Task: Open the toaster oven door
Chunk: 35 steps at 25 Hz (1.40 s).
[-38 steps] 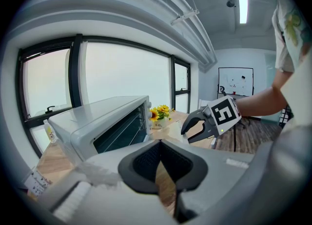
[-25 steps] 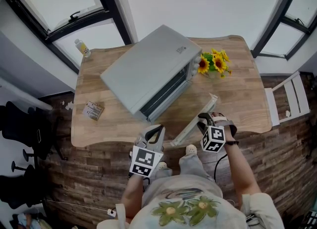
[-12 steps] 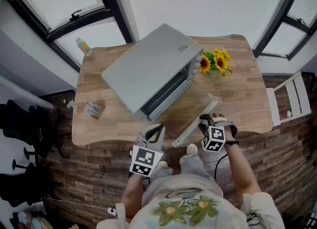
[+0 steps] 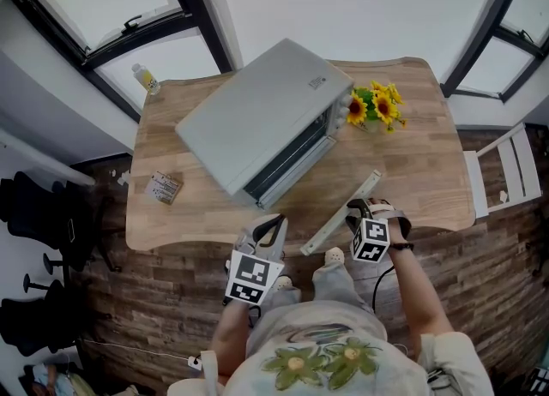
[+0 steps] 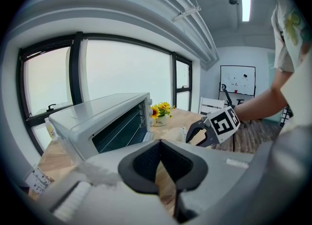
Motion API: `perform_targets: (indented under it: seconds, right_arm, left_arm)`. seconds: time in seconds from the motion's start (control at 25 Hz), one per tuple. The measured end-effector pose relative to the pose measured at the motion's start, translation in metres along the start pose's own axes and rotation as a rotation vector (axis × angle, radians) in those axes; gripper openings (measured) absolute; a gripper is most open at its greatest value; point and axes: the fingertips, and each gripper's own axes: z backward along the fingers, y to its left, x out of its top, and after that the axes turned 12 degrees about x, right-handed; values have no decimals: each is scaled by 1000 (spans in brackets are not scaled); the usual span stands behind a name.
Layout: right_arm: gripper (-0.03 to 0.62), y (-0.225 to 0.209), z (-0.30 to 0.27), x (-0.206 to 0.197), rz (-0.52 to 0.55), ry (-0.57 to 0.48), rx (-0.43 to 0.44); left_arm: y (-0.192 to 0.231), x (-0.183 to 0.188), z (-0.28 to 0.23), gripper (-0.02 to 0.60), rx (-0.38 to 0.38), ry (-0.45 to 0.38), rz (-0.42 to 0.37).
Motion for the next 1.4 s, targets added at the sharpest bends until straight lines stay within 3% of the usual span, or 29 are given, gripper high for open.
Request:
perform_targets:
  seconds: [0.88,1.4]
  right_arm:
    - [141,12,-26,-14,-14,29,88]
    - [147,11,-25,-13,-34,15,74]
  left_arm:
    - [6,-4,-4,5,18,27,1]
    - [5,-6,-6,5,7,29,0]
